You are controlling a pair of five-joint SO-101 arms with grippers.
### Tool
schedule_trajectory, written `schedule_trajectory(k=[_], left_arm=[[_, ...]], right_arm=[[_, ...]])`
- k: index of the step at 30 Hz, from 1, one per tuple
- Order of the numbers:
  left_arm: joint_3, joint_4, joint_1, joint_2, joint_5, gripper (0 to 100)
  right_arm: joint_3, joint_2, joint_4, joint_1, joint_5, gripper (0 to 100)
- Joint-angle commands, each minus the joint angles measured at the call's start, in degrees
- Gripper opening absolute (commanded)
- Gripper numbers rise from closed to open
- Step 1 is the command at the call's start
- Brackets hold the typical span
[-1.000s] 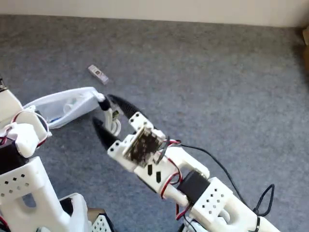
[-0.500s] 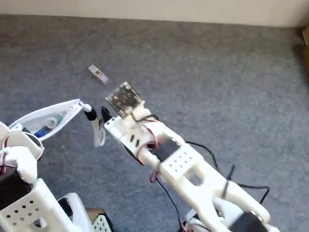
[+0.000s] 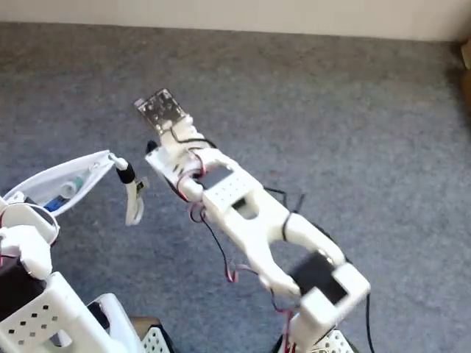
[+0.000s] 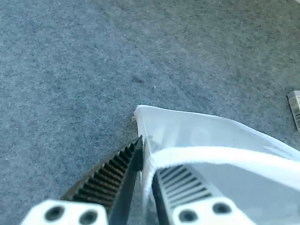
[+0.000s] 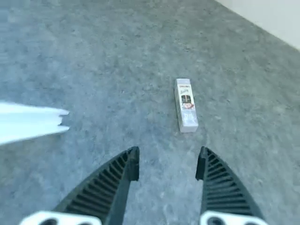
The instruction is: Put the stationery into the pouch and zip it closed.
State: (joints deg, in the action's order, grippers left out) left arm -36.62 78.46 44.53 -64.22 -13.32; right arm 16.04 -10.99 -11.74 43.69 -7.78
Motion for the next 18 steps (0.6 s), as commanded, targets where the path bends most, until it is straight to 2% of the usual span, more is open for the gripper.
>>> schedule_trajectory(k=[1,18], left_arm=[[0.5,-2.1,0.6,-1.7,-0.5,1],[0.5,-2.1,0.5,-1.7,-0.5,1]], right_arm=[[-10.8,-5.0,0.0,-0.8,0.4,18.8],[-40.0,-32.7,-0.2,-4.4,0.2,18.8]])
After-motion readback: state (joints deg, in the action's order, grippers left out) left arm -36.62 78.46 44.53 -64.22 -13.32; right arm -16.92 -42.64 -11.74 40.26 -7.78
